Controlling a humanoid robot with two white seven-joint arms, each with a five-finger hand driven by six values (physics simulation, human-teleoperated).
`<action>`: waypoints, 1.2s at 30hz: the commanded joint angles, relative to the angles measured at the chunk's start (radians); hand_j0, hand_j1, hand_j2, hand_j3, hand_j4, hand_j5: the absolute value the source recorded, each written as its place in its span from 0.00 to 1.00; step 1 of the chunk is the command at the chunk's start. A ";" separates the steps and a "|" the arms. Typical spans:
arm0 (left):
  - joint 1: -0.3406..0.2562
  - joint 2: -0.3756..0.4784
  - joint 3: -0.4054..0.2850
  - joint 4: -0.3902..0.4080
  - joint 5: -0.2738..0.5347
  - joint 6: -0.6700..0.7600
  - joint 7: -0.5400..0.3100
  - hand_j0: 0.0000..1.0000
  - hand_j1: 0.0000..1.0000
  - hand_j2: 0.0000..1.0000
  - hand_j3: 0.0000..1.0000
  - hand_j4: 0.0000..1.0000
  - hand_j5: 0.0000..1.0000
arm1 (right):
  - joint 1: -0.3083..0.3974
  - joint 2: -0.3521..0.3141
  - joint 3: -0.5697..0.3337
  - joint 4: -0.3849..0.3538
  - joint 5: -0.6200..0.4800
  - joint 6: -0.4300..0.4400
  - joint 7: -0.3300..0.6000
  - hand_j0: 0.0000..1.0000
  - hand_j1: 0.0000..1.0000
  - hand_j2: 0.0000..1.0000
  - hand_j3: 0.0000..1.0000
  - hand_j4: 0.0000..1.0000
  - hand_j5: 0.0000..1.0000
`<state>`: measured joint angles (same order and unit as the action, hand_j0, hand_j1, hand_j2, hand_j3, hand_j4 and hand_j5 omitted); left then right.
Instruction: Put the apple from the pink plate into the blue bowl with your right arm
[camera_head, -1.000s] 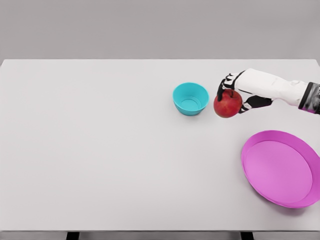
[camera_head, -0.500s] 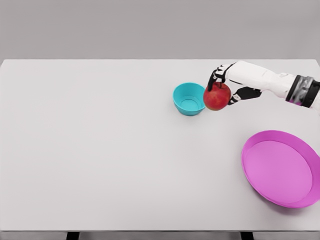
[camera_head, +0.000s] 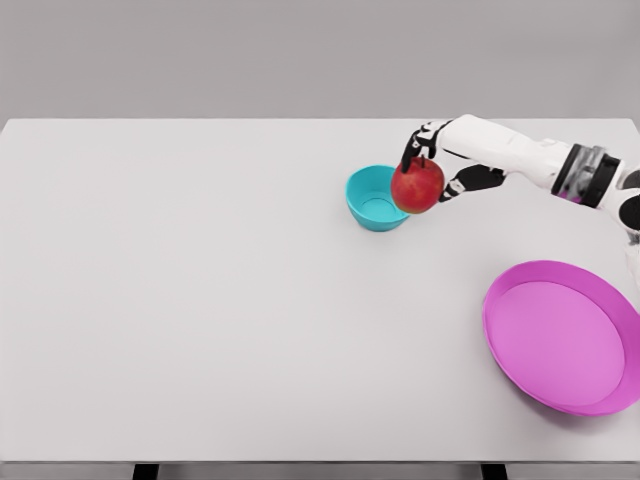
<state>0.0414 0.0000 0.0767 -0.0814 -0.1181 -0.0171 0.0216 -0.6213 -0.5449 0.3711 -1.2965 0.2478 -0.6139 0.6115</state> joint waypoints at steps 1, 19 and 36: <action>0.000 0.000 0.000 0.000 0.000 0.000 0.000 1.00 1.00 1.00 1.00 1.00 1.00 | -0.002 0.019 -0.001 0.016 -0.007 0.003 -0.001 0.38 0.38 0.38 0.38 0.38 0.38; 0.000 0.000 0.000 0.000 0.000 0.000 0.000 1.00 1.00 1.00 1.00 1.00 1.00 | -0.044 0.097 -0.003 0.100 0.010 0.003 -0.001 0.38 0.38 0.38 0.38 0.38 0.38; 0.000 0.000 0.000 0.000 0.000 0.000 0.000 1.00 1.00 1.00 1.00 1.00 1.00 | -0.086 0.141 -0.003 0.203 0.036 0.003 -0.001 0.39 0.39 0.39 0.39 0.39 0.39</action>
<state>0.0414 0.0000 0.0767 -0.0814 -0.1181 -0.0169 0.0216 -0.7072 -0.4075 0.3685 -1.1018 0.2899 -0.6137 0.6114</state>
